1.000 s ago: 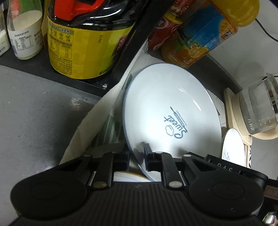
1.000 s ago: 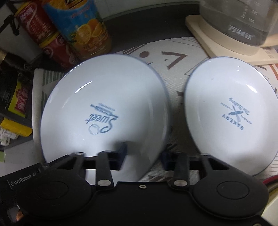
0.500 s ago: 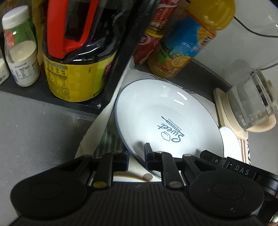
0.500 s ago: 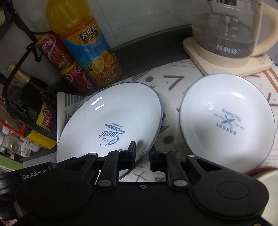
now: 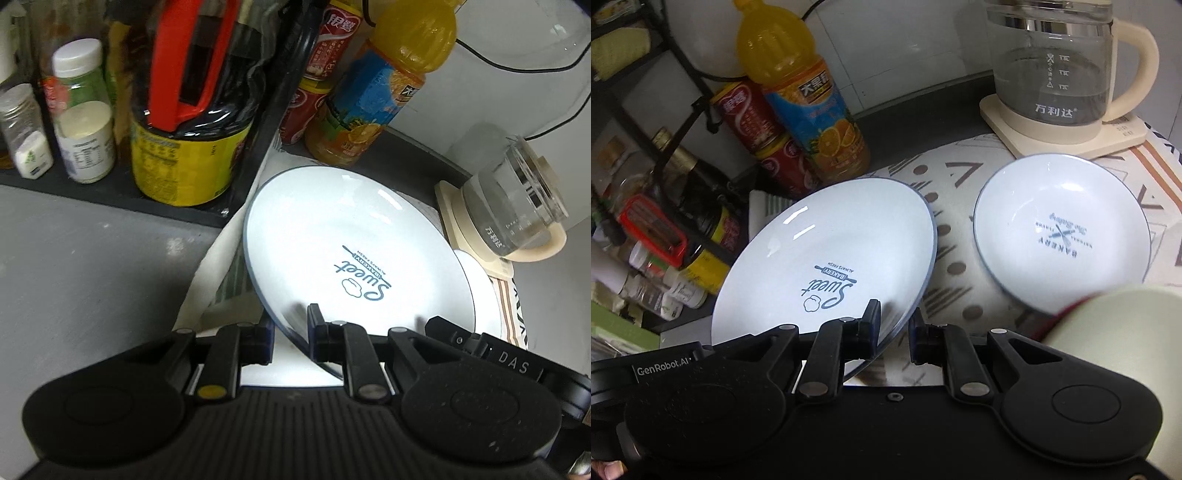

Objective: Organize plates and bowls
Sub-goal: 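Lift the 'Sweet' plate and carry it over the flower-pattern plate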

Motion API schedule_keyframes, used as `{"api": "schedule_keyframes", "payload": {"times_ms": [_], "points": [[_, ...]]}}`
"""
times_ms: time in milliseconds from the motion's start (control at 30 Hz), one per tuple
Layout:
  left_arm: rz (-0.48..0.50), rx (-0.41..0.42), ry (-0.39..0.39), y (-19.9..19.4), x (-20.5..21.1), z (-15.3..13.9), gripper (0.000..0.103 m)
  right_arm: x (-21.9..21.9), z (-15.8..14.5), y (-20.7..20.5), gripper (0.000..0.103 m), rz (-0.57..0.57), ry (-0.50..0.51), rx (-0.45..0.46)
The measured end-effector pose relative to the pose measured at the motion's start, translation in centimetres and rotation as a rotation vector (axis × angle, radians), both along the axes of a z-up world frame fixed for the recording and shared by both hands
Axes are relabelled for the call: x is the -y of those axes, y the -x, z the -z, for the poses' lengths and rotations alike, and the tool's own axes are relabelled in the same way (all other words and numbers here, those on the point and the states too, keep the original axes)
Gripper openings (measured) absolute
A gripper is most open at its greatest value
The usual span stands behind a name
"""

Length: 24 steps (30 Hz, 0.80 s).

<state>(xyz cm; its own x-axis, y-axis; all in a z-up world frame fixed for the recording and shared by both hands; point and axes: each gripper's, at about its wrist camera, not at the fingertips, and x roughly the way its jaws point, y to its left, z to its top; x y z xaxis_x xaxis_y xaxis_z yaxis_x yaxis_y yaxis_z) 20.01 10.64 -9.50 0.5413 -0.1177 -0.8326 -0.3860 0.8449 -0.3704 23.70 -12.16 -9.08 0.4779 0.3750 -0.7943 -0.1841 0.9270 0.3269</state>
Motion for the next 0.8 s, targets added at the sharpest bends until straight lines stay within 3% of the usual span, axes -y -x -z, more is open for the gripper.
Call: {"api": "schedule_keyframes", "payload": {"times_ms": [533, 800], "points": [[-0.01, -0.001, -0.028, 7.7, 0.0, -2.2, 0.016, 0.4, -1.0, 7.5, 0.015, -0.034, -0.017, 0.044], [-0.01, -0.017, -0.008, 11.5, 0.6, -1.2, 0.016, 0.7, -0.1, 11.1, 0.015, -0.043, 0.021, 0.038]]}}
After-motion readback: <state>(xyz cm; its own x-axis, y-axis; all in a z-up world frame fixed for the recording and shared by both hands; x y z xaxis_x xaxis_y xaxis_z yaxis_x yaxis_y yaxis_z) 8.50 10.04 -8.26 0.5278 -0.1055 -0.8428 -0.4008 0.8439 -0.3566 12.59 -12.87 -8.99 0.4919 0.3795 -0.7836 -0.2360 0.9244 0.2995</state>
